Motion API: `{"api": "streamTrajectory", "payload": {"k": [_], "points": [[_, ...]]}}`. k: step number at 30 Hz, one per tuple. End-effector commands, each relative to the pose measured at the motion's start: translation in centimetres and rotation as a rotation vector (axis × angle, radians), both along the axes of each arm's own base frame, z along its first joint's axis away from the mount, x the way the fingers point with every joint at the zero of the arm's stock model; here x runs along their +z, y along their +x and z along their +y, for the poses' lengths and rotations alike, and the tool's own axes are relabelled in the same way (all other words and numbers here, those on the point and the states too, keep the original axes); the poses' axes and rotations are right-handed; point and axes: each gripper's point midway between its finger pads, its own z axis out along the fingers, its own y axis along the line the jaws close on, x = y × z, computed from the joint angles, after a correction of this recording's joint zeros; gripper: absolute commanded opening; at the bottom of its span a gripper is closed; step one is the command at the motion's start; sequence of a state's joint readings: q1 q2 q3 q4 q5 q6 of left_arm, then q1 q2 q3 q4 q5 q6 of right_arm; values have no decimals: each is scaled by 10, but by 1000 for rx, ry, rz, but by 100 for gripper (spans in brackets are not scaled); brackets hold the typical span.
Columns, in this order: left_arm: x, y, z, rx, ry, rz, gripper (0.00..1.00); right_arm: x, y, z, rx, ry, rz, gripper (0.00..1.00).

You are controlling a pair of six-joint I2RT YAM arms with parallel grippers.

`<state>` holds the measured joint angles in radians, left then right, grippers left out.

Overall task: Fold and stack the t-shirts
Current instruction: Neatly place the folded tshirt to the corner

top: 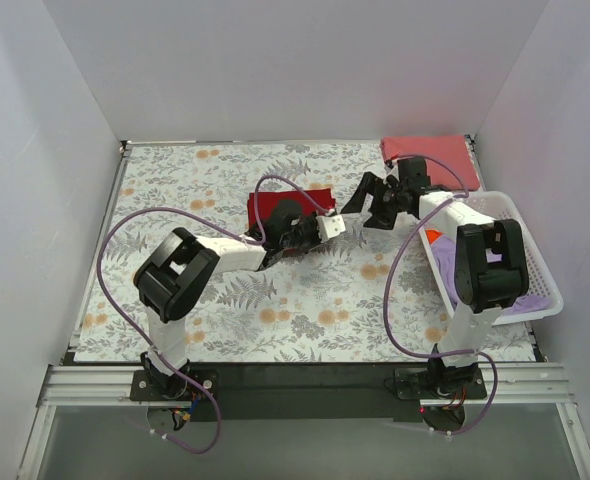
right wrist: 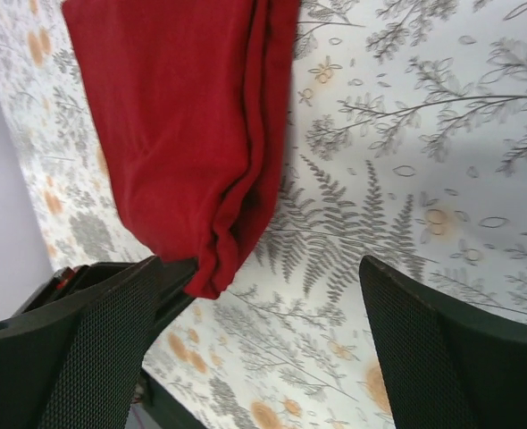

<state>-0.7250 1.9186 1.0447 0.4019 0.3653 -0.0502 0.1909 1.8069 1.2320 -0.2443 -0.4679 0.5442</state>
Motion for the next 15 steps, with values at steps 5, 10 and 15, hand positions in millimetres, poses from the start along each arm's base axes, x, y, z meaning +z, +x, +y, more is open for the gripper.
{"api": "streamTrajectory", "payload": {"k": [5,10,15], "points": [[56,5,-9,4,-117,-24,0,13,11,47,-25,150,-3,98],[65,10,-10,31,-146,-15,0,-22,-1,59,-74,197,160,99],[73,11,-9,35,-161,-16,0,-34,-10,73,-96,218,210,98]]}}
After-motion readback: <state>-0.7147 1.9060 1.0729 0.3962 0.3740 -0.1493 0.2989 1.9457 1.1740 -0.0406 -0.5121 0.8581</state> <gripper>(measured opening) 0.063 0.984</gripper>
